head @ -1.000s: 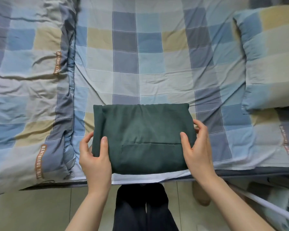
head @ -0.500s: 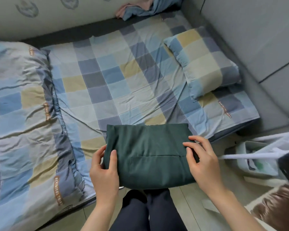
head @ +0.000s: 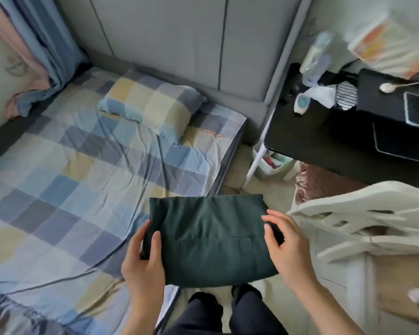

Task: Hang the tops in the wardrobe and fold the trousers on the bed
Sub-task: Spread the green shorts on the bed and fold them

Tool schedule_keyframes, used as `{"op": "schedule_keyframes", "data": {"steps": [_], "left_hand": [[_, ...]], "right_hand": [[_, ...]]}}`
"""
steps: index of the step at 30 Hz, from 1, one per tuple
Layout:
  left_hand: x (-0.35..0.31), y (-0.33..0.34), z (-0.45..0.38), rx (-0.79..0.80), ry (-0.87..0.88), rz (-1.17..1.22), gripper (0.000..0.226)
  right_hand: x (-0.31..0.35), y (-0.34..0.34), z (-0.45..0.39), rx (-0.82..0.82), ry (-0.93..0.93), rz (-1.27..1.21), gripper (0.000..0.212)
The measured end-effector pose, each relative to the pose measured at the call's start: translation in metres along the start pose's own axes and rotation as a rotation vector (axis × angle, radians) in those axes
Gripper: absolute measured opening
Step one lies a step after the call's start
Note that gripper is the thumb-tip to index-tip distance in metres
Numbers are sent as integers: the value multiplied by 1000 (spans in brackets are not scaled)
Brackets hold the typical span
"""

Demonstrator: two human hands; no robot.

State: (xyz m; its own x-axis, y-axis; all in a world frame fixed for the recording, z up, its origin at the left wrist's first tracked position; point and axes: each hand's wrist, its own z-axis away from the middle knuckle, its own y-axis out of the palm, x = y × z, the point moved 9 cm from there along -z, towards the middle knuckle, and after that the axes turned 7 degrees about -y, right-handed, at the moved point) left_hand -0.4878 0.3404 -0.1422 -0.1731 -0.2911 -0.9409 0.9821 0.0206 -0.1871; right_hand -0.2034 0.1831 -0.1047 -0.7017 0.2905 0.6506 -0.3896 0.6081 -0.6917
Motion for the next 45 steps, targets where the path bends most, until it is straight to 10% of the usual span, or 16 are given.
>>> {"op": "schedule_keyframes", "data": {"steps": [17,29,45], "left_hand": [[8,325,289,777,127,-244,26],[67,494,489,1228,128,-523,18],[118,715,828,2028,153,-474,18]], "right_hand": [[-210,-322,232,-484,652,243,28],[-302,-425,399,-797,1290,215,25],[-353,-603,503,-1433,1476,767,22]]}}
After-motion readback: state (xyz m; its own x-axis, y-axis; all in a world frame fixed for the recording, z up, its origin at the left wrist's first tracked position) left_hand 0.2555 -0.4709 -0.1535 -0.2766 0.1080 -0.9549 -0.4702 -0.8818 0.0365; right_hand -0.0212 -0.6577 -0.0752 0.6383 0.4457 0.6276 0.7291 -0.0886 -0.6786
